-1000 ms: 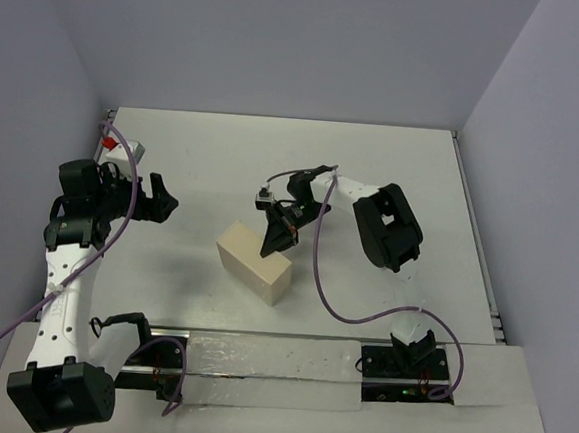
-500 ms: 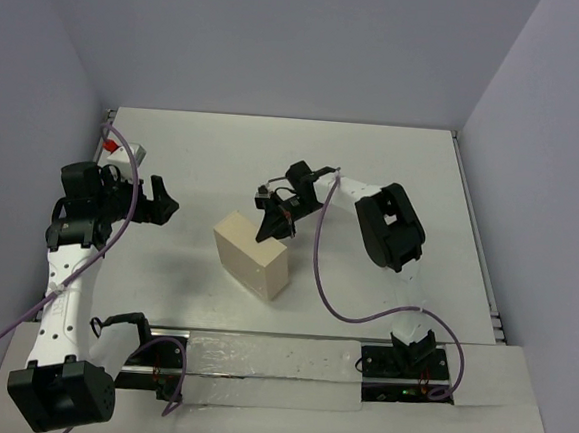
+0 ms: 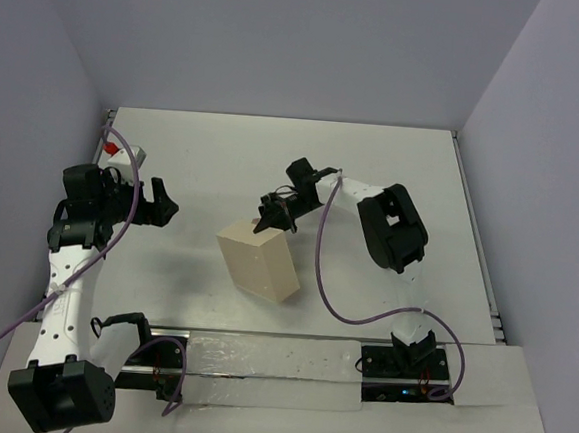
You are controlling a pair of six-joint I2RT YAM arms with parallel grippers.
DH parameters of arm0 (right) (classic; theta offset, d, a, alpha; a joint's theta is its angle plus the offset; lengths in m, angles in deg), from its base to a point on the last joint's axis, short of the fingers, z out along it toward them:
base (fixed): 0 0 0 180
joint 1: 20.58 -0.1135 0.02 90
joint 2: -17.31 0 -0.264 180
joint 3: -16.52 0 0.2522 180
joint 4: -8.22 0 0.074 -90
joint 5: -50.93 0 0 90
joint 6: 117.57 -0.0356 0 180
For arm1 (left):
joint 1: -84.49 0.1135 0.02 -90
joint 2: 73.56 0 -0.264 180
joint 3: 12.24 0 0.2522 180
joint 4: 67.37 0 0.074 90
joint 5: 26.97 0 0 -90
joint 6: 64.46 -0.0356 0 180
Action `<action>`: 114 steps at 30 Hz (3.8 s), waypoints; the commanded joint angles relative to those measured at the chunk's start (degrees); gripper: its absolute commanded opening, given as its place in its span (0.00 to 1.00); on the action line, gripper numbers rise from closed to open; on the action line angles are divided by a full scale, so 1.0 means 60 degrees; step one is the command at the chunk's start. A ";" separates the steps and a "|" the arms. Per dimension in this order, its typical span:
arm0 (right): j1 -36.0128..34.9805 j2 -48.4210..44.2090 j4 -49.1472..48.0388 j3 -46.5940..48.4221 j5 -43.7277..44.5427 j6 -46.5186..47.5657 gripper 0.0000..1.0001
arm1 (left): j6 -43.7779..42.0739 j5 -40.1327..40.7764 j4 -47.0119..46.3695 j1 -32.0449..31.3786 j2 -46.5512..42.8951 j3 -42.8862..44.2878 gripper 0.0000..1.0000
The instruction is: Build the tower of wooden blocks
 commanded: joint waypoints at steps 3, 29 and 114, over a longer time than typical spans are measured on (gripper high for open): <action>-0.0123 0.0636 0.0581 0.0364 -0.0207 -0.1367 0.00 | 0.0060 0.0162 -0.0372 0.0073 -0.0072 -0.0071 0.99; -0.1398 0.0935 0.1125 0.2799 -0.0208 -0.1893 0.00 | 0.0056 0.0162 -0.0394 0.0086 -0.0040 -0.0197 0.99; 0.6571 0.3016 0.3191 0.9058 1.4796 1.0305 0.00 | -0.0265 -0.1317 -0.0614 0.0053 -0.1378 -0.0445 0.99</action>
